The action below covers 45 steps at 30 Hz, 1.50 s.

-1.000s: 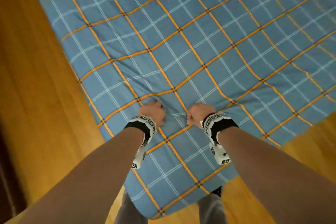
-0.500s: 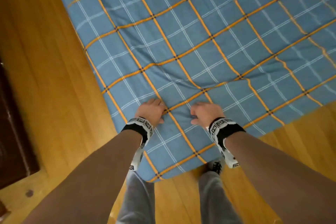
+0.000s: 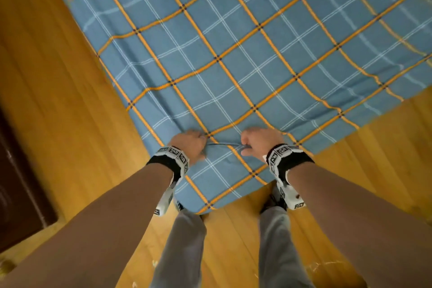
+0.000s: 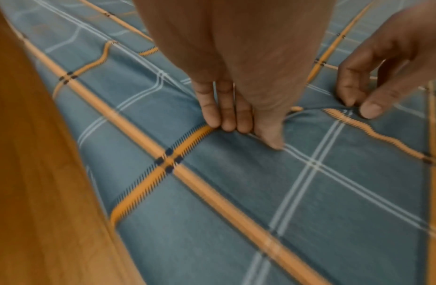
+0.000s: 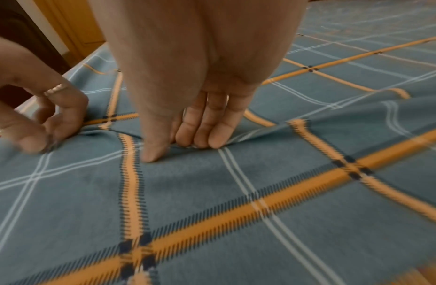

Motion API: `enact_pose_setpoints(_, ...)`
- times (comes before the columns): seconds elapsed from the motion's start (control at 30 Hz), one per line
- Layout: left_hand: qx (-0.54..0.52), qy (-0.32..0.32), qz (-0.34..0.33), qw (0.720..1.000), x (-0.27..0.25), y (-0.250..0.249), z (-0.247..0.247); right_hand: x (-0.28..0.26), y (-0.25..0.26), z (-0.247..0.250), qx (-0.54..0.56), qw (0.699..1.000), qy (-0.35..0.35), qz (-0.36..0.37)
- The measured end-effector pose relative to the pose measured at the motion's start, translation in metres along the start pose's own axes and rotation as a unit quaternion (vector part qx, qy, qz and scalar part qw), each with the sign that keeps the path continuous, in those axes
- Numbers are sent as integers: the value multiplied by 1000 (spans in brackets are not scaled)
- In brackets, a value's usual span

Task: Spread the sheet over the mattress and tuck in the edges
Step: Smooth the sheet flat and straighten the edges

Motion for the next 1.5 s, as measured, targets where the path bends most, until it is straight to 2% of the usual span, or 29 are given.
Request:
enact_pose_setpoints(0.07, -32, -1, -14, 999, -9, -4, -10, -12, -6, -11, 7, 1000, 14, 6)
enact_pose_setpoints(0.2, 23, 0, 8, 1000, -28, -9, -33, -30, -5, -37, -48, 997, 59, 31)
enact_pose_setpoints(0.33, -9, -47, 72, 996, -39, -10, -62, -26, 3, -44, -107, 993, 17, 57)
enact_pose_setpoints(0.47, -80, -71, 90, 990, -35, -21, -82, -25, 1, -61, -148, 988, -8, 44)
enact_pose_setpoints(0.6, -22, -56, 97, 993, -36, -31, -84, -25, 9, -69, -215, 974, -48, 59)
enact_pose_setpoints(0.7, 40, -34, 89, 995, -37, -44, -82, -30, 10, -82, -245, 966, -31, 72)
enact_pose_setpoints(0.77, 56, -3, 74, 996, -43, -43, -85, -36, 12, -93, -223, 971, -35, 72)
enact_pose_setpoints(0.9, 7, 53, 35, 998, -57, -21, -87, -53, 23, -105, -118, 986, -62, 95)
enact_pose_setpoints(1.03, 4, -16, 69, 997, -55, -28, -101, -49, 29, -104, -129, 986, -42, 94)
enact_pose_setpoints(1.17, -83, -97, 108, 986, -52, -30, -123, -40, 31, -111, -189, 977, -5, 98)
enact_pose_setpoints(1.23, -173, -116, 177, 962, -62, -17, -137, -41, 32, -116, -198, 974, 6, 111)
enact_pose_setpoints(1.3, -283, -90, 283, 912, -73, -4, -161, -43, 30, -120, -199, 973, 22, 114)
enact_pose_setpoints(1.33, -349, -59, 310, 883, -74, -2, -177, -43, 30, -121, -196, 974, 28, 113)
enact_pose_setpoints(1.37, -422, -36, 307, 852, -71, -2, -194, -44, 29, -121, -191, 975, 33, 113)
enact_pose_setpoints(1.43, -560, -41, 263, 785, -66, -8, -215, -44, 30, -120, -175, 977, 39, 113)
enact_pose_setpoints(1.47, -586, -60, 251, 768, -67, -9, -218, -43, 30, -118, -164, 979, 37, 114)
enact_pose_setpoints(1.5, -577, -75, 248, 775, -69, -8, -217, -44, 31, -116, -150, 982, 34, 112)
Point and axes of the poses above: each hand's wrist, its own x-axis towards the middle knuckle, its own z-axis out of the back of the hand, y = z × x, the point moved 5 cm from there along x, towards the middle knuckle, and after that the axes turned 10 degrees about y, right-handed, at the moved point
